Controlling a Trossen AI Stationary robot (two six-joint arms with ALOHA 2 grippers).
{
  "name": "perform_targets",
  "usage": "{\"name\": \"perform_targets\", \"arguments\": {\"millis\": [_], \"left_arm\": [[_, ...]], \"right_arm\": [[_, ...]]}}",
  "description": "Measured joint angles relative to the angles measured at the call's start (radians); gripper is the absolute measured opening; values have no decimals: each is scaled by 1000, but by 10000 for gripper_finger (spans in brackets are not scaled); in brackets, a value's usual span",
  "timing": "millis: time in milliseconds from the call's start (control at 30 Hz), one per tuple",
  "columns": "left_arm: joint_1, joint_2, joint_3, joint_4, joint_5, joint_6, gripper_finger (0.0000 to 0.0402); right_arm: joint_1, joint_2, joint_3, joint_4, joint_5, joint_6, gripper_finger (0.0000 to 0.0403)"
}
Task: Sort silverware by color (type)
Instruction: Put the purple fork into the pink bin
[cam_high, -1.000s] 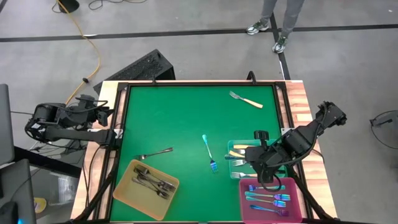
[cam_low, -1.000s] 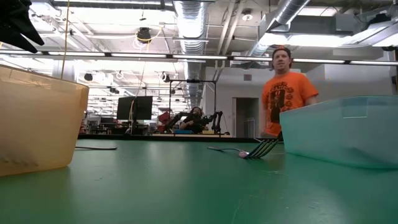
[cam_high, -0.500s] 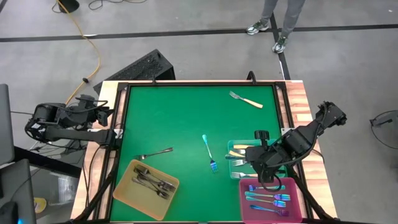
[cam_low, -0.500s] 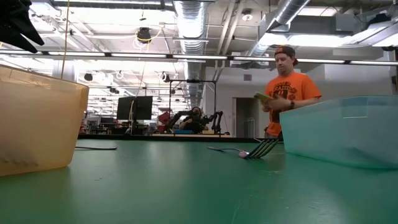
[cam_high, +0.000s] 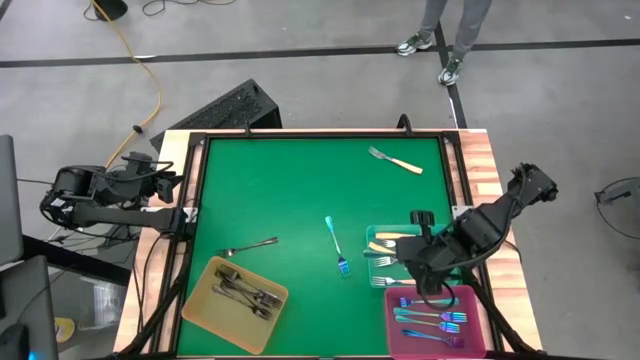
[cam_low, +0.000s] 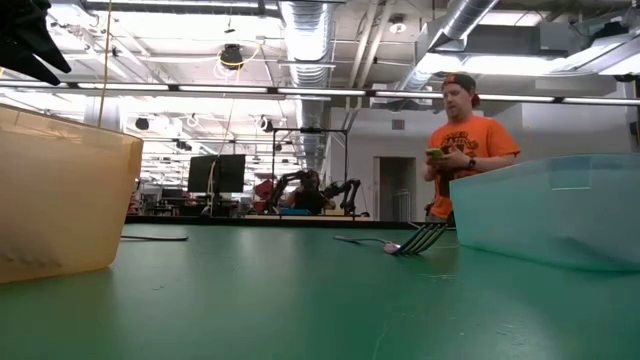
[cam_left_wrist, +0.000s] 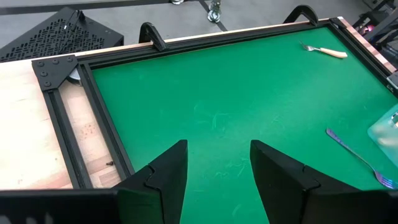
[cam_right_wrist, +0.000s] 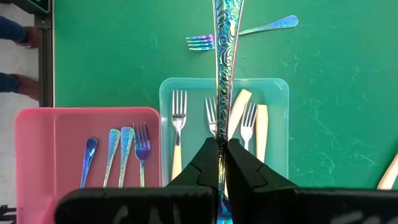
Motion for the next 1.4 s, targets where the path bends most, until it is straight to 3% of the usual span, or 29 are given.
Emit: {"name": "perform_targets", "arguments": {"millis": [300, 1400], "left_arm": [[0, 0, 0, 0, 0, 0, 158], [0, 0, 0, 0, 0, 0, 158]], "right_arm": [[41, 0, 0, -1, 0, 16, 30], [220, 0, 0, -41, 54, 323, 30]]}}
